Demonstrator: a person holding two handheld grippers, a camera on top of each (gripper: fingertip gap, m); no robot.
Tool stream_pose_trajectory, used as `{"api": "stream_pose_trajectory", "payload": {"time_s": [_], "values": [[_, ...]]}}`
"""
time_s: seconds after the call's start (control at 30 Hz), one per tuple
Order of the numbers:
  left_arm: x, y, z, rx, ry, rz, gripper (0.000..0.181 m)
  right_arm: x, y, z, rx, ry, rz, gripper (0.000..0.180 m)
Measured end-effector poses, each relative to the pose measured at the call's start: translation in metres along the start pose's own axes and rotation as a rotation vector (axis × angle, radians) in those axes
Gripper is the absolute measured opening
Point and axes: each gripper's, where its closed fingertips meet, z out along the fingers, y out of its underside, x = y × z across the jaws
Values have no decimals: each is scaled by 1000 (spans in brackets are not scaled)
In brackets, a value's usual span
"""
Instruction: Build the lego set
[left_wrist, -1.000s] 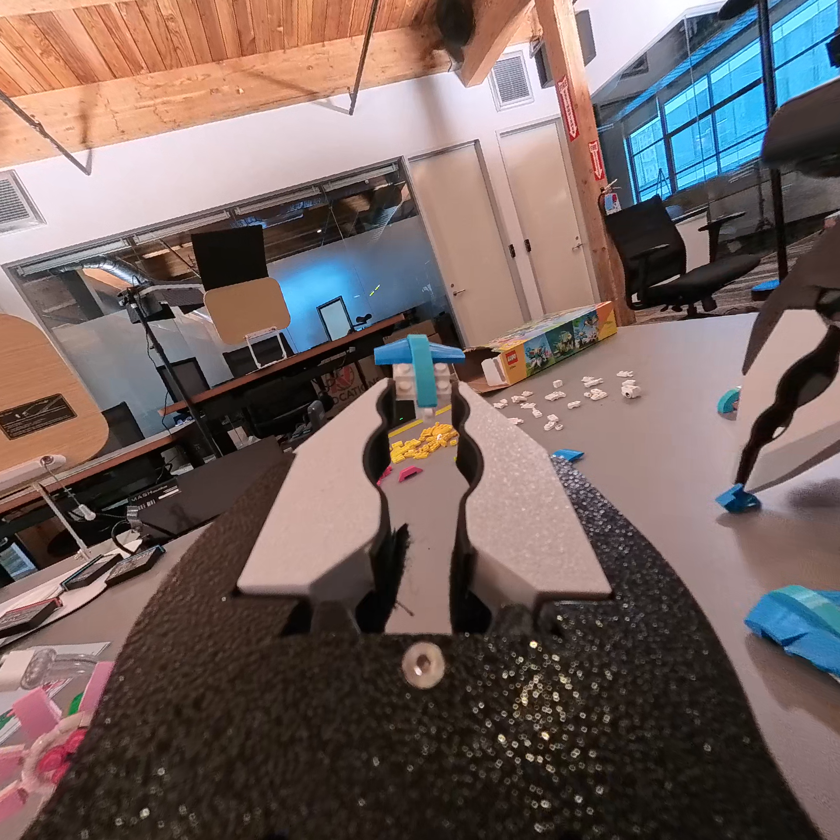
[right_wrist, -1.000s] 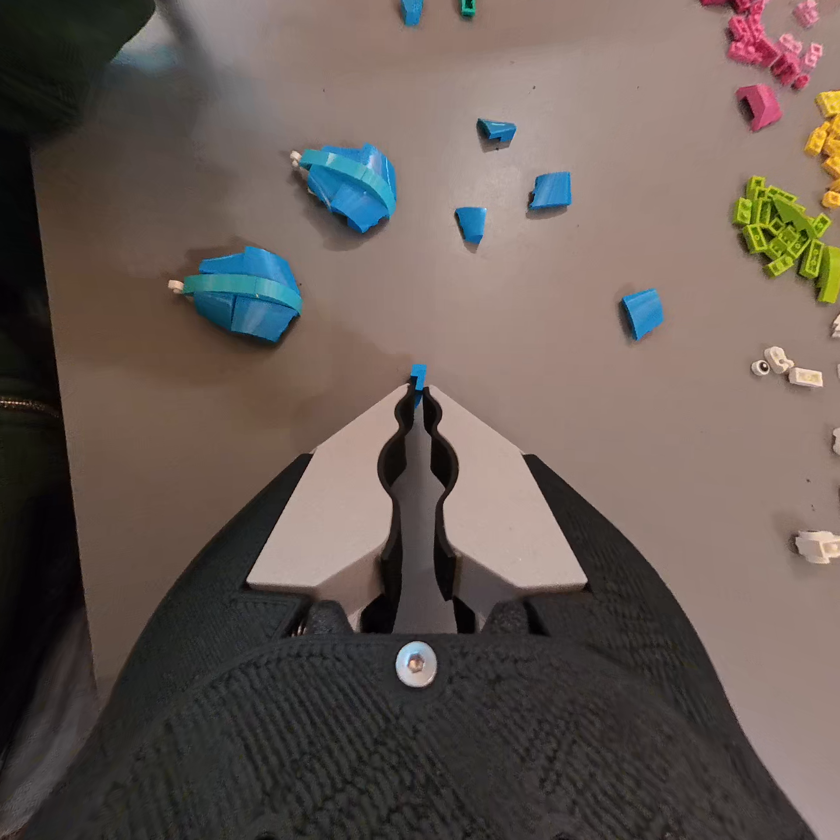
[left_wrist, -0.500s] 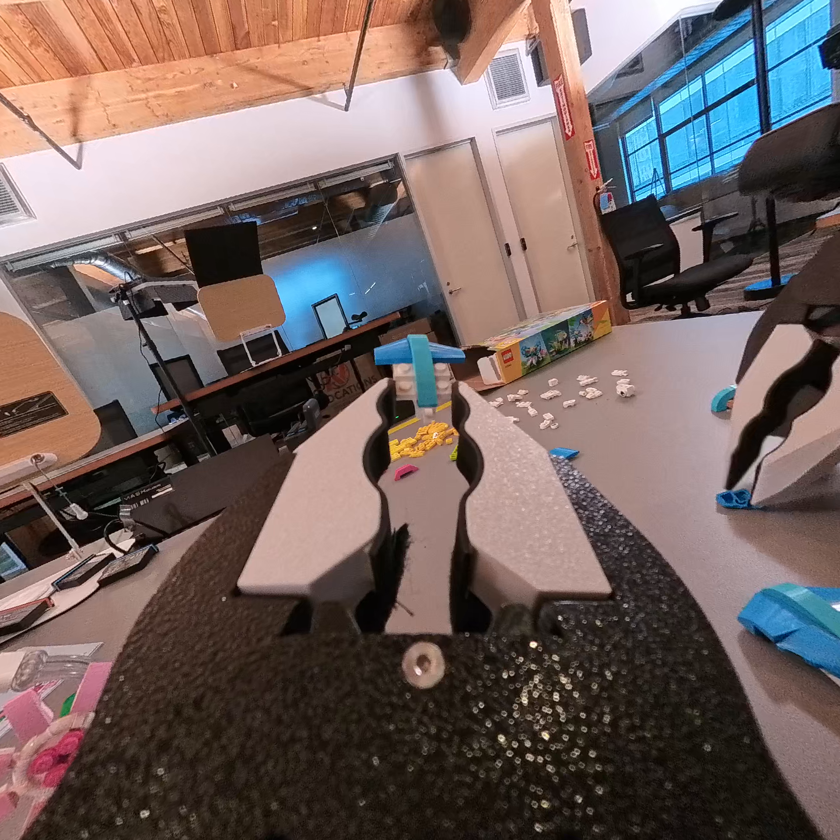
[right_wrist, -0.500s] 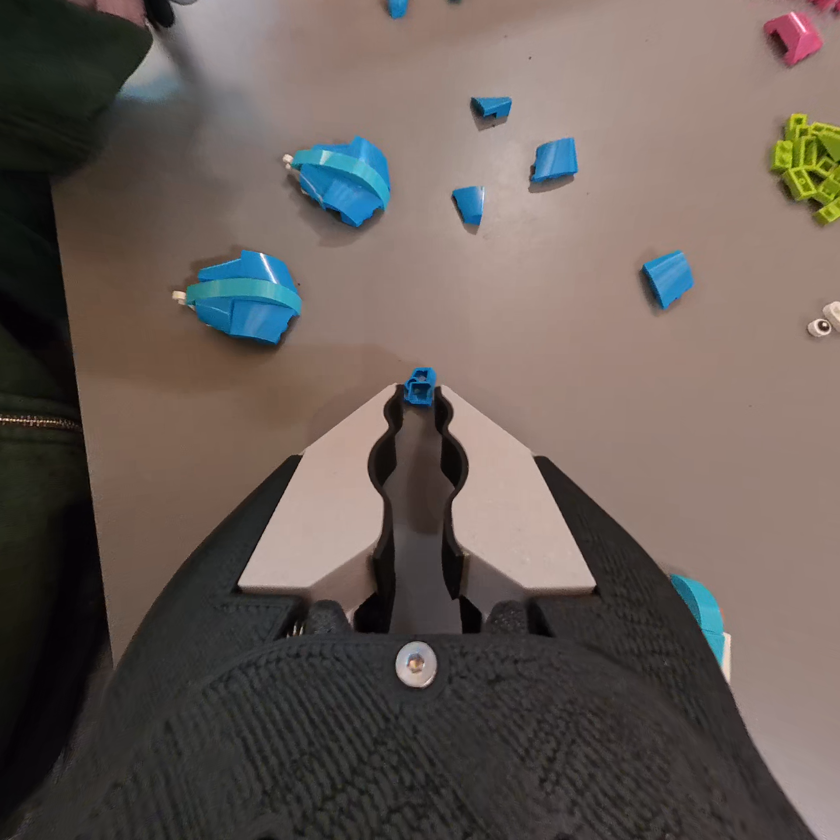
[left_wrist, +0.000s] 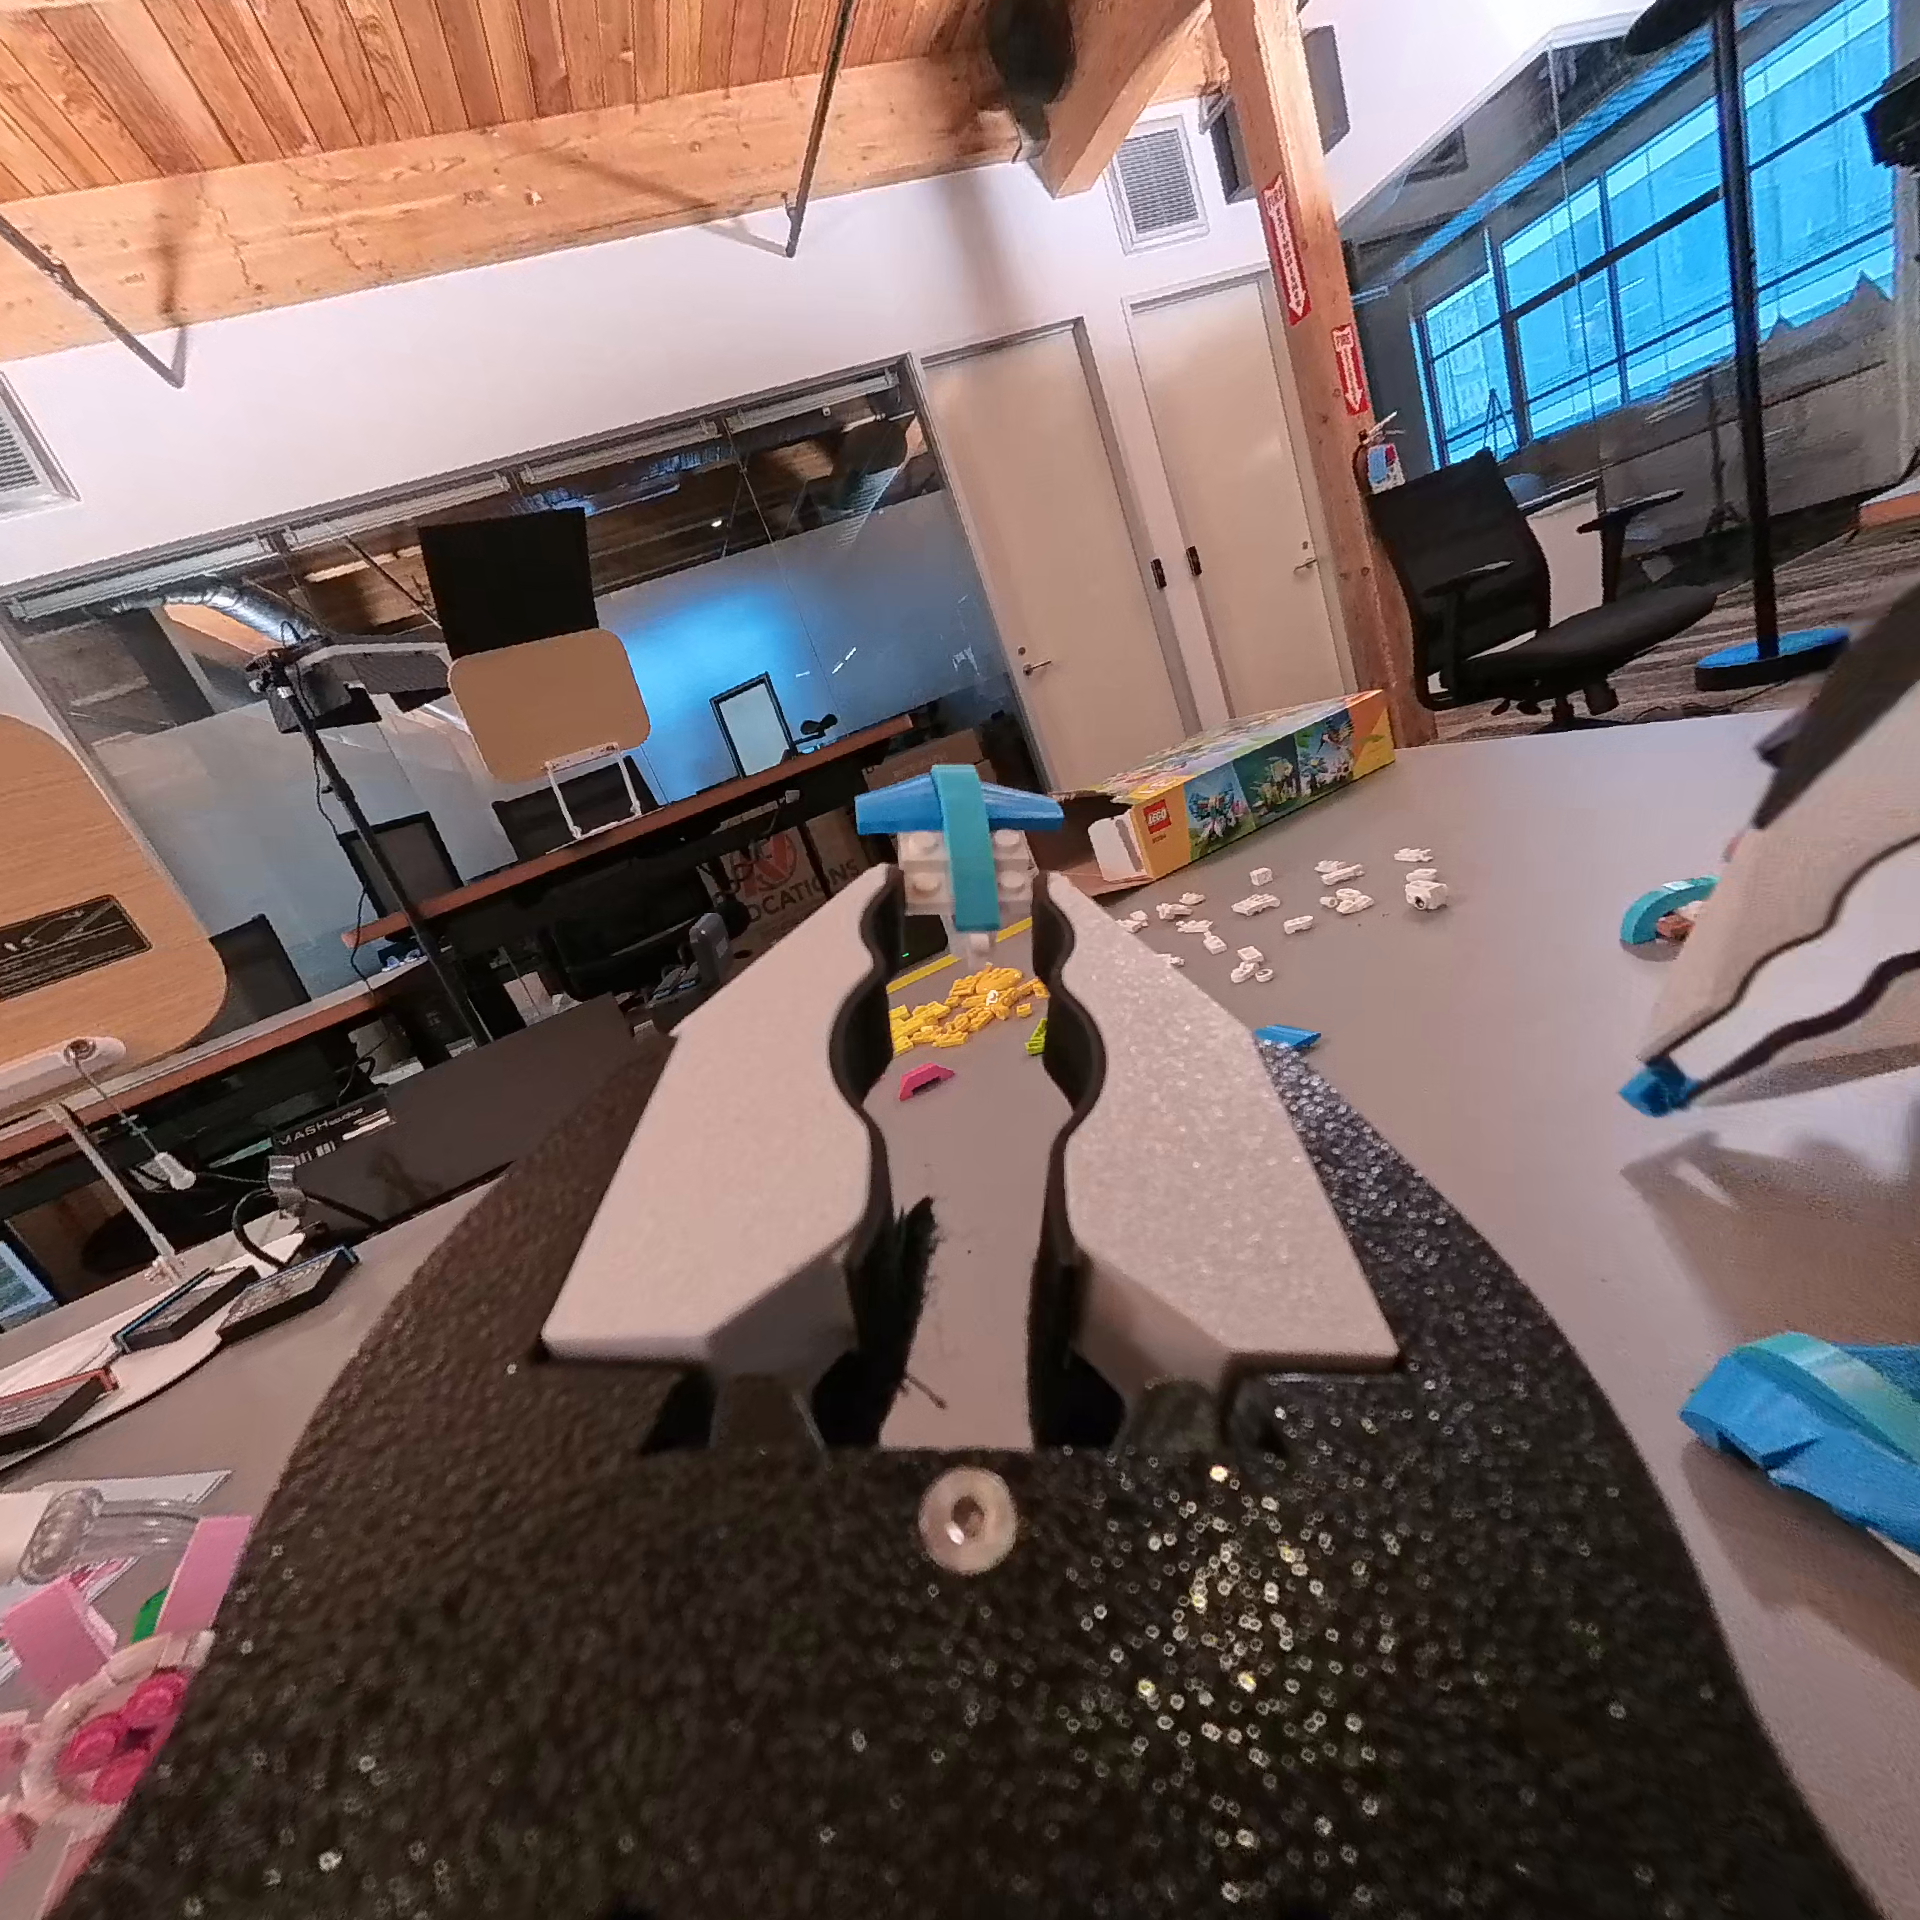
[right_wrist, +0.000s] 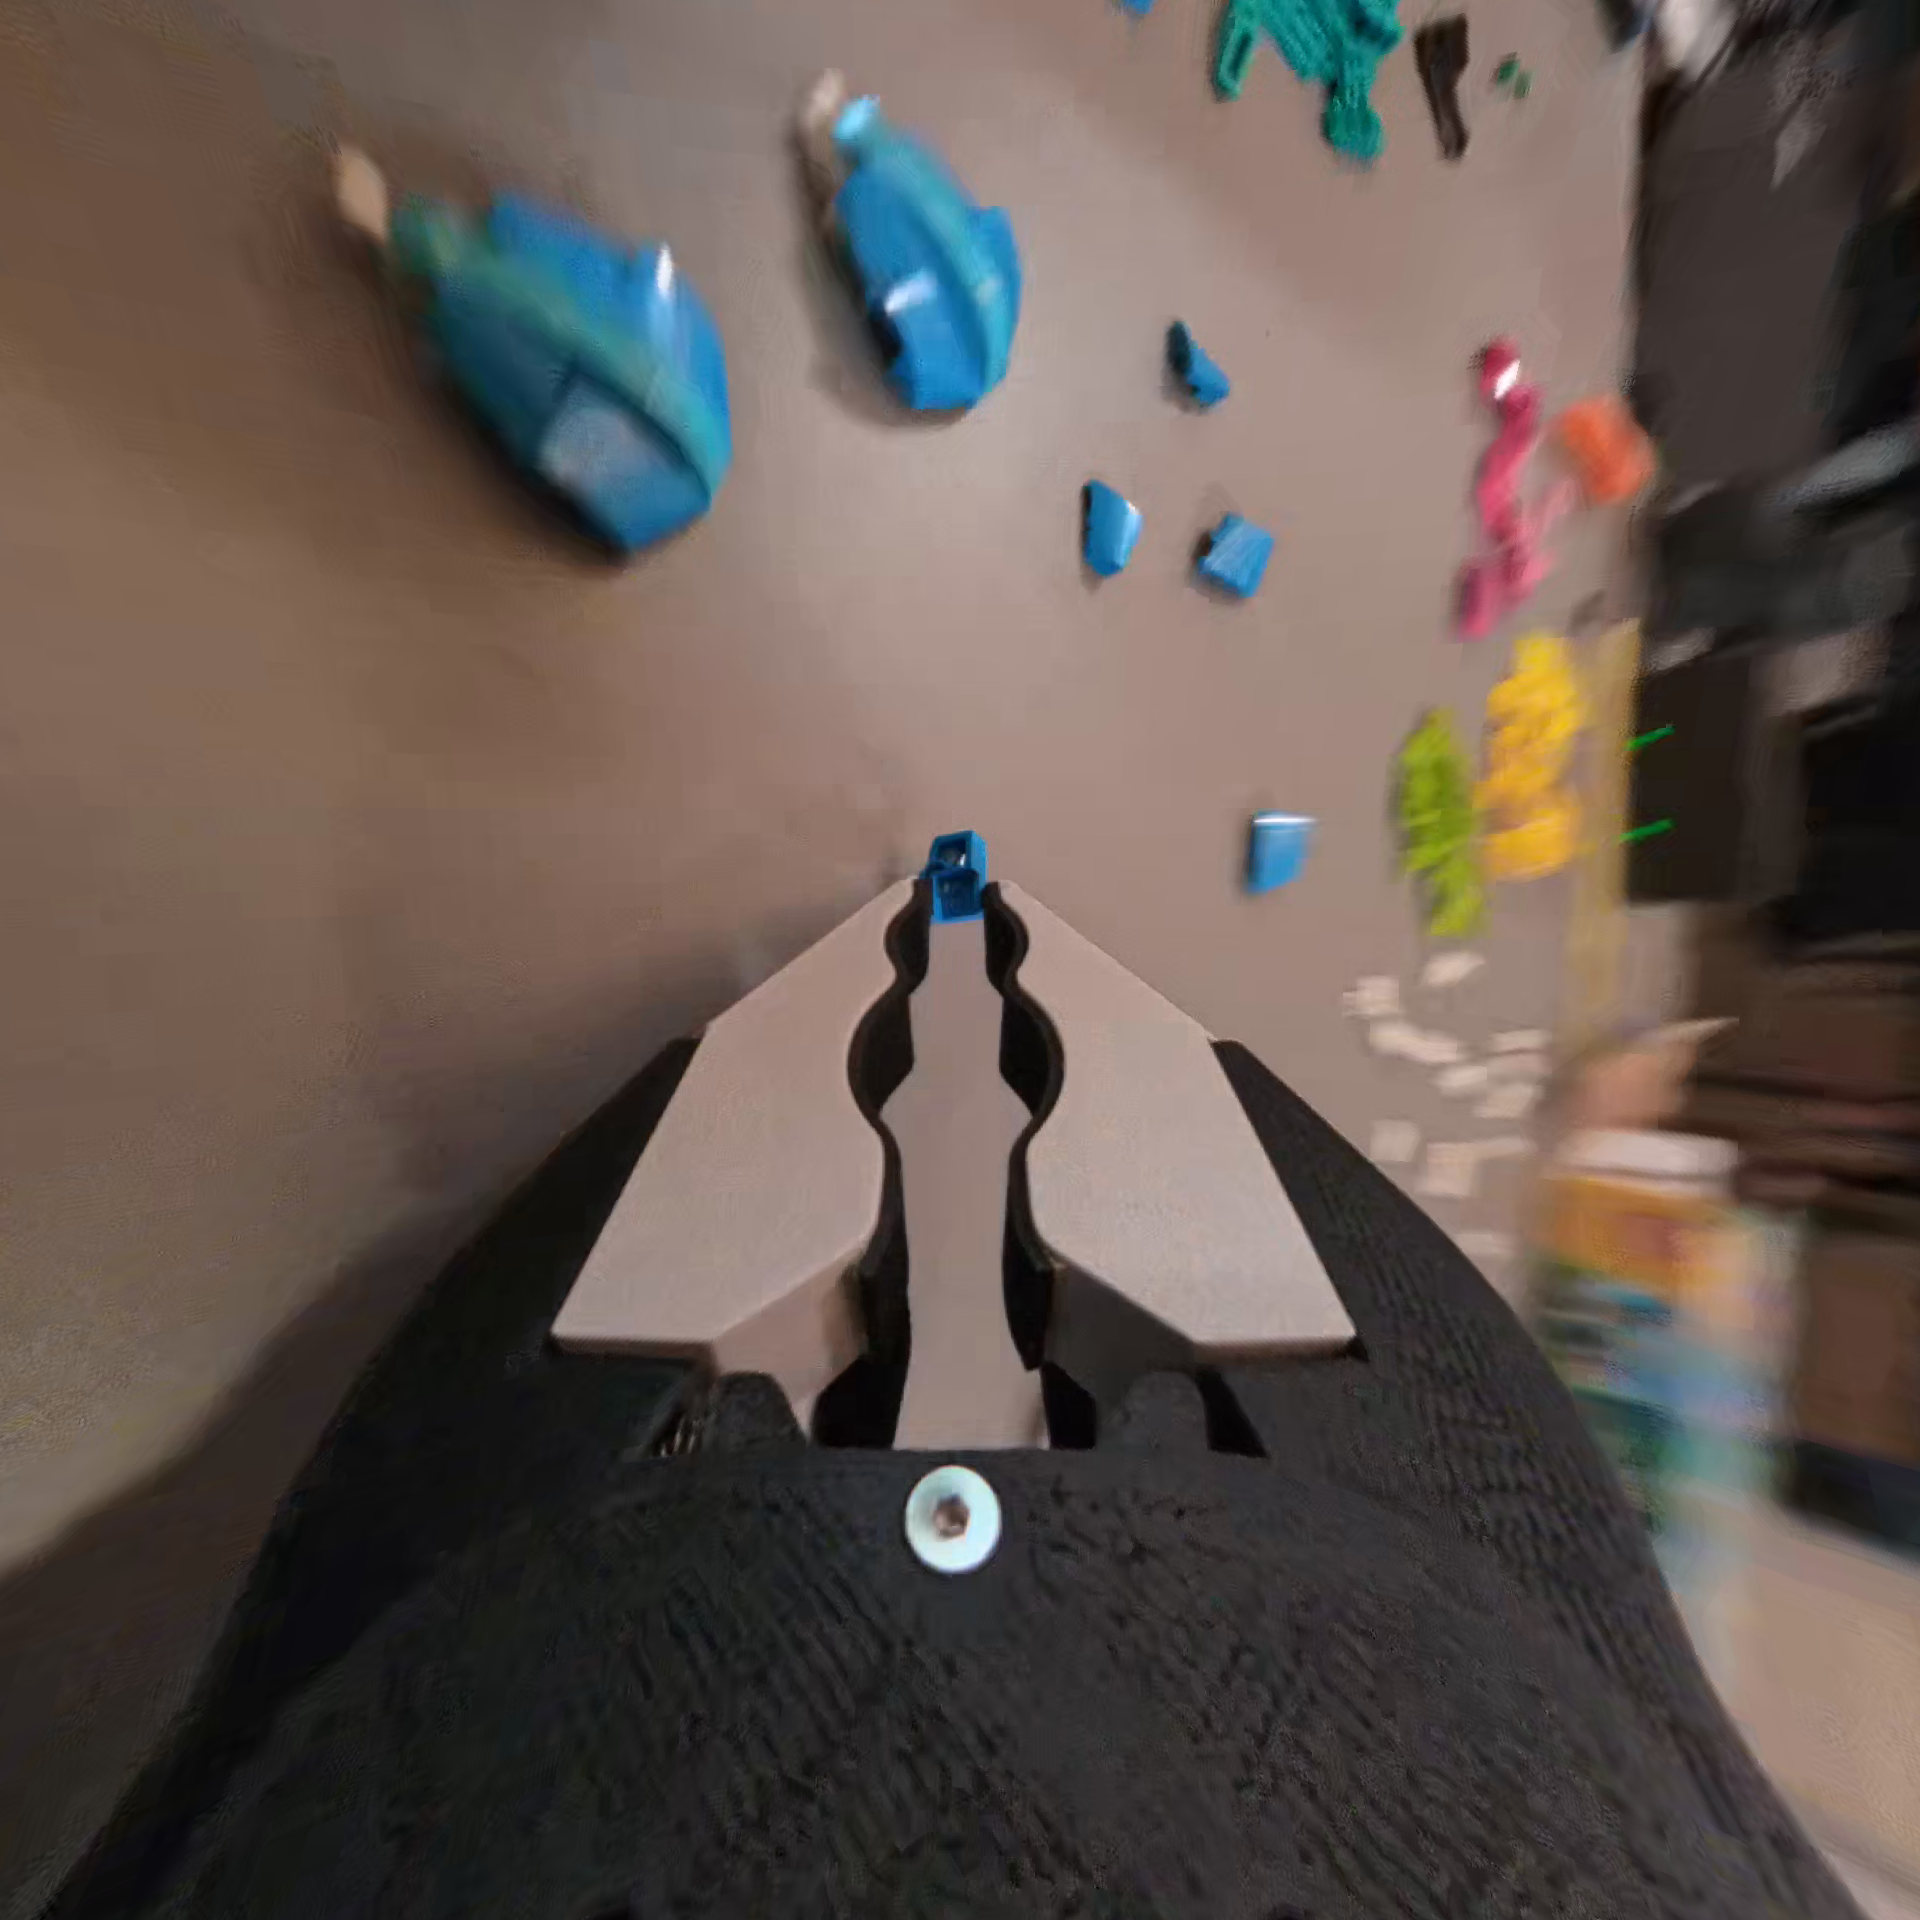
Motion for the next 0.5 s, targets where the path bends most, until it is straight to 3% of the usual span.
{"api": "stream_pose_trajectory", "payload": {"time_s": [0.13, 0.27, 0.4, 0.5], "values": [[0, -1, 0, 2, -1, -1, 22, -9, 4, -2, -76, 83, -674, 9], [0, 0, 0, 0, -1, -2, 22, -22, -4, -10, -23, 27, -998, 8], [0, 0, 0, 1, -1, -2, 22, -36, -14, -19, 66, -20, -1092, 13], [1, -1, -1, 1, 1, -3, 22, -38, -20, -31, 115, -81, -909, 32]]}}
